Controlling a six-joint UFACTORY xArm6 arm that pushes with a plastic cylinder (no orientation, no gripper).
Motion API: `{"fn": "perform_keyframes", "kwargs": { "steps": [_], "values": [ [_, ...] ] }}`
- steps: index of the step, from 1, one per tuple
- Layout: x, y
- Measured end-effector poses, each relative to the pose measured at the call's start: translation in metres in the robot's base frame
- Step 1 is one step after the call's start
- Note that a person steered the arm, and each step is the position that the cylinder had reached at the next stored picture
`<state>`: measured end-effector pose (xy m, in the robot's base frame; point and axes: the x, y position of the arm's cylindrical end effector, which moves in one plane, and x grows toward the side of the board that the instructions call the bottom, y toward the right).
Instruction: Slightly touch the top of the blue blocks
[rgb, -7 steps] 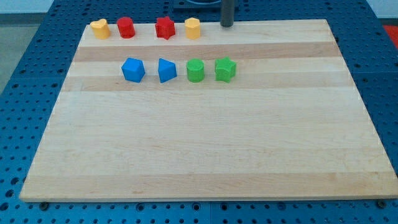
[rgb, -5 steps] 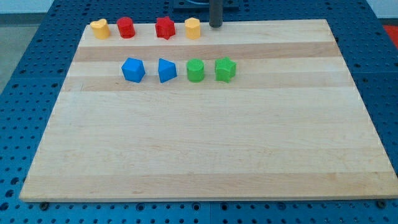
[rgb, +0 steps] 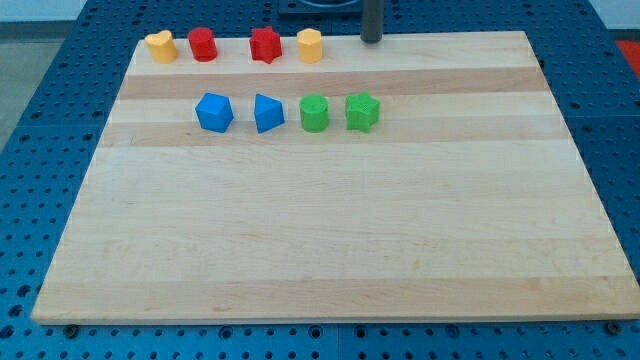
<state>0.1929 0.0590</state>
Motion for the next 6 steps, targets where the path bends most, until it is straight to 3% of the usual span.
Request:
{"fn": "perform_keyframes", "kwargs": {
  "steps": [2,4,6],
  "values": [
    [0.009,0.013],
    [0.056,0.016],
    [0.118,-0.086]
  ]
}}
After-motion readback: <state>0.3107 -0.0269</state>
